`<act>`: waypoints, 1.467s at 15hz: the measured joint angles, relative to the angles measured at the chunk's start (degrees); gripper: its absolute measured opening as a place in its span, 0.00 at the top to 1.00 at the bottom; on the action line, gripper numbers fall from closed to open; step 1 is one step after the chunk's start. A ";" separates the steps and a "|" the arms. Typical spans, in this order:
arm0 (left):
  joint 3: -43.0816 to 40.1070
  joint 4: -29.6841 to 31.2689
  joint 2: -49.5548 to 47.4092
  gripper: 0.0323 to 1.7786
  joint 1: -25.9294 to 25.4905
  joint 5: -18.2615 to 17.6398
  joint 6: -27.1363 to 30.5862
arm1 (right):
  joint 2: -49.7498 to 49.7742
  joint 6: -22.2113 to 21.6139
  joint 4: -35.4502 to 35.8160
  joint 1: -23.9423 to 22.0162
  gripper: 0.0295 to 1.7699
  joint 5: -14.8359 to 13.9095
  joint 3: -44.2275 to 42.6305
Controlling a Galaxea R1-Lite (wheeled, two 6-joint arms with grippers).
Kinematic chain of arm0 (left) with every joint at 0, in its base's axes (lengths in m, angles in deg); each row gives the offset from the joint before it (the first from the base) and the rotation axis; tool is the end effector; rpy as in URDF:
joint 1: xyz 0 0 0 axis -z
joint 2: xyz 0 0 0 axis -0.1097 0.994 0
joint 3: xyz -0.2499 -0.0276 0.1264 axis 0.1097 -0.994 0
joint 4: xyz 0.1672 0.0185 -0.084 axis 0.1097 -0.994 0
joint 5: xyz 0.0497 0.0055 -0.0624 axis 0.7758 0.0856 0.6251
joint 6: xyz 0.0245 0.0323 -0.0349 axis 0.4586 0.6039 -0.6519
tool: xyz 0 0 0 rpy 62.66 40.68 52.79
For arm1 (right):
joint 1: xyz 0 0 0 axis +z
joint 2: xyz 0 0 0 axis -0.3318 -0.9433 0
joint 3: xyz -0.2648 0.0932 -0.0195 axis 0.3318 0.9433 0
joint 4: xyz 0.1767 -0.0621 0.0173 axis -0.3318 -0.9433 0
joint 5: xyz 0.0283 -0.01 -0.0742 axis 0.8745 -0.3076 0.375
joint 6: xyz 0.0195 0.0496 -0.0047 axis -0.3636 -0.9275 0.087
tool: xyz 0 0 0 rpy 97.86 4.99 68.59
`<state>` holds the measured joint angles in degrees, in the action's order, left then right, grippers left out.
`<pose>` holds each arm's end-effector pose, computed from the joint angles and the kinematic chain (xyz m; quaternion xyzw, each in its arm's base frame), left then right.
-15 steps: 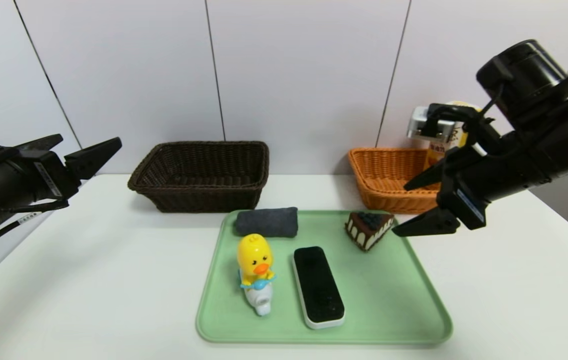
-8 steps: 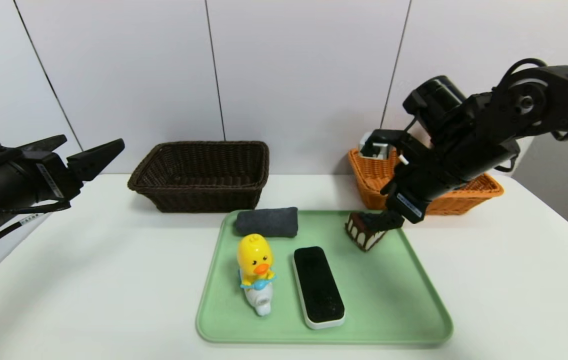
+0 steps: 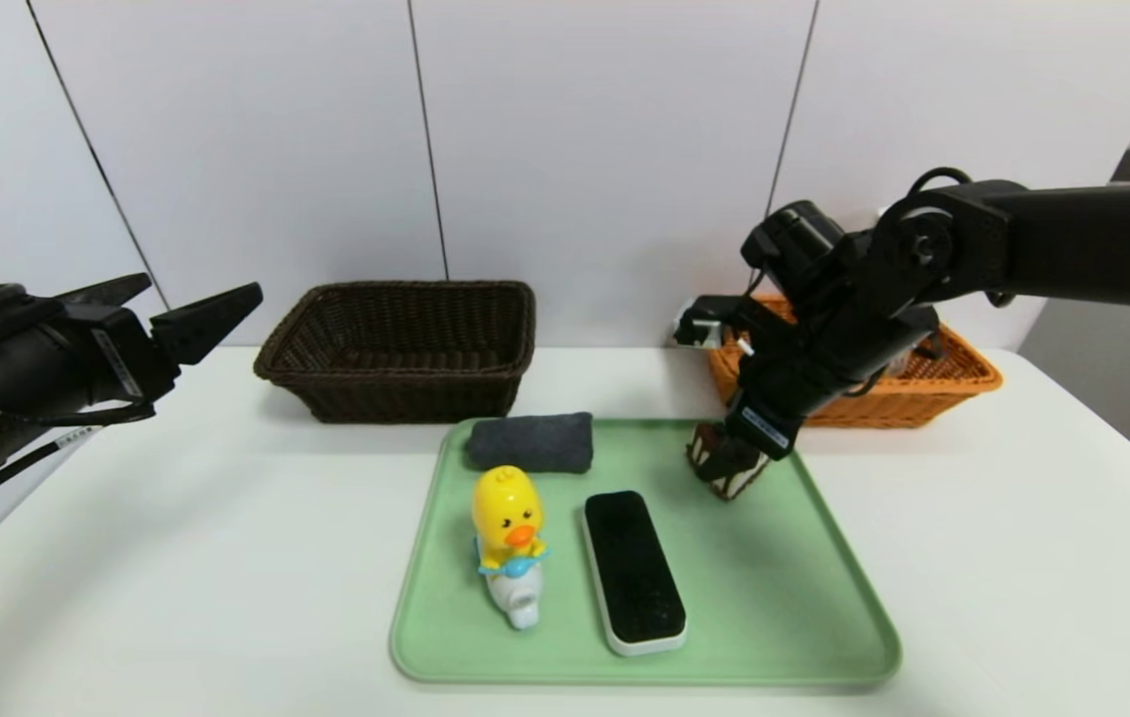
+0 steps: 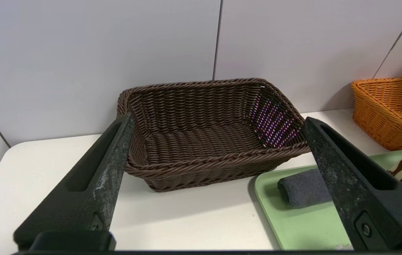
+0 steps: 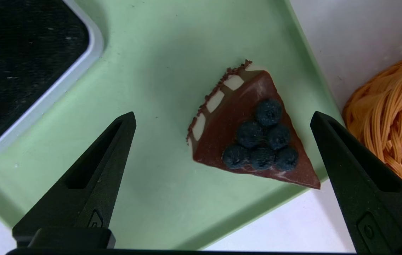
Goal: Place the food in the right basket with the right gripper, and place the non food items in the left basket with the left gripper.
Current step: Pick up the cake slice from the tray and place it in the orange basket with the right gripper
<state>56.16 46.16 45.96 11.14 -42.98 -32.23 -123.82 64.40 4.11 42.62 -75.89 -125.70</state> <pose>0.2271 -0.0282 0.2274 -0.0332 -0.0395 -0.1271 0.9905 0.3544 0.1610 0.1502 -0.3060 0.4180 0.3766 0.7680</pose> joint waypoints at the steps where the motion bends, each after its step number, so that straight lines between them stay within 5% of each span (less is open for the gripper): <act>1: -0.02 0.01 0.09 0.05 0.00 -0.07 -0.02 | -0.63 0.02 -0.04 0.00 0.04 -1.02 -0.39; 14: 0.28 0.06 0.50 0.05 0.00 -0.07 -0.13 | -3.19 -1.00 0.22 0.09 0.04 -5.71 -1.11; 22: 1.01 0.11 0.90 0.05 -0.02 -0.13 -0.13 | -3.36 -1.33 0.29 0.94 0.04 -6.10 -1.02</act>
<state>57.17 46.27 46.86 11.11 -43.12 -32.37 -127.19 63.07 4.40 43.55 -81.98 -126.73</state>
